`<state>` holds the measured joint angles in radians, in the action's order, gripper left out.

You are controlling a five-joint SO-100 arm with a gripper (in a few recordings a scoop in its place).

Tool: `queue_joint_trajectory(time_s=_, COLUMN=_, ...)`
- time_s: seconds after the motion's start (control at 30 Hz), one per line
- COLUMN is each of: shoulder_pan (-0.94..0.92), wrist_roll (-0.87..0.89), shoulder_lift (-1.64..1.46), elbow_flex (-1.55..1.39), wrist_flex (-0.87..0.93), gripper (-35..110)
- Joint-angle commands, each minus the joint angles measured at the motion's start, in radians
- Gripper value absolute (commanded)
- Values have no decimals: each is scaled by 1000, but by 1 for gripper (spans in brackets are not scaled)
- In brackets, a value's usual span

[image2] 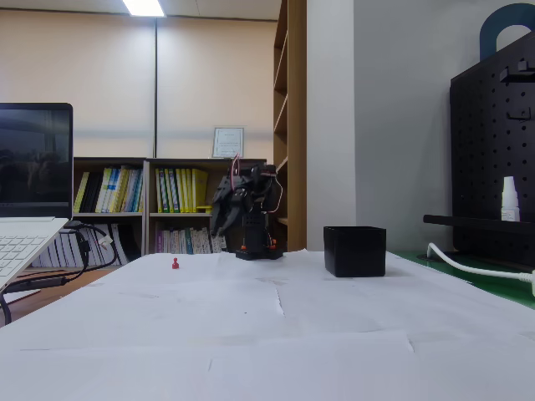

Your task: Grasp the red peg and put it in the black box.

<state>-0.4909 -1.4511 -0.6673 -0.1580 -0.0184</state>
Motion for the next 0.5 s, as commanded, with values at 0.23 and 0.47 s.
queue_joint_trajectory(time_s=0.23, shoulder_pan=-3, wrist_roll=5, shoulder_lift=-241, elbow_flex=40, wrist_flex=-279, gripper=0)
queue_joint_trajectory(time_s=0.47, shoulder_pan=0, wrist_roll=2, shoulder_lift=-555, elbow_flex=41, wrist_flex=-680, gripper=0)
